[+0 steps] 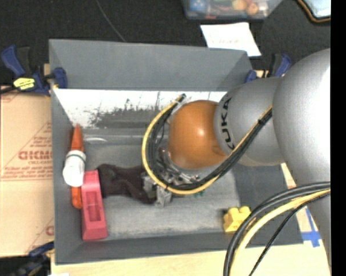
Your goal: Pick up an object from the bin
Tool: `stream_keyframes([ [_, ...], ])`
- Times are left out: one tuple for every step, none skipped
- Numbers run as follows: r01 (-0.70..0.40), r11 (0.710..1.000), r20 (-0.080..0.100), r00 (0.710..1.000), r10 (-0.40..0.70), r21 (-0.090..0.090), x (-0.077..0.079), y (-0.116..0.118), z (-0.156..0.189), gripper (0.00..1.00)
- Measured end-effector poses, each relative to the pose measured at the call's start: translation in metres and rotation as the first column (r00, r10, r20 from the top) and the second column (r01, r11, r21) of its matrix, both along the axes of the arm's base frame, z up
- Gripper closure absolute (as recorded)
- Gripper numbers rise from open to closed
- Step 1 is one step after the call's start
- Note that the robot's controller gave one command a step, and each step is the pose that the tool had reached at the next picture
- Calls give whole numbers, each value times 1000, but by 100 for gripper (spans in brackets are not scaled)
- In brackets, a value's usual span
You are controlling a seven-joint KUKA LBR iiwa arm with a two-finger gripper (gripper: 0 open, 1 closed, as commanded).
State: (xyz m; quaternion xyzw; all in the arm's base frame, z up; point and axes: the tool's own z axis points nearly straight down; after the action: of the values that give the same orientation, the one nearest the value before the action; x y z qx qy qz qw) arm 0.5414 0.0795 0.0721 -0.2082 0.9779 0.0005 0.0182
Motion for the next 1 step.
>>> stream_keyframes([
  [0,1000,-13,1000,0,-2,-2,-1,23,100],
])
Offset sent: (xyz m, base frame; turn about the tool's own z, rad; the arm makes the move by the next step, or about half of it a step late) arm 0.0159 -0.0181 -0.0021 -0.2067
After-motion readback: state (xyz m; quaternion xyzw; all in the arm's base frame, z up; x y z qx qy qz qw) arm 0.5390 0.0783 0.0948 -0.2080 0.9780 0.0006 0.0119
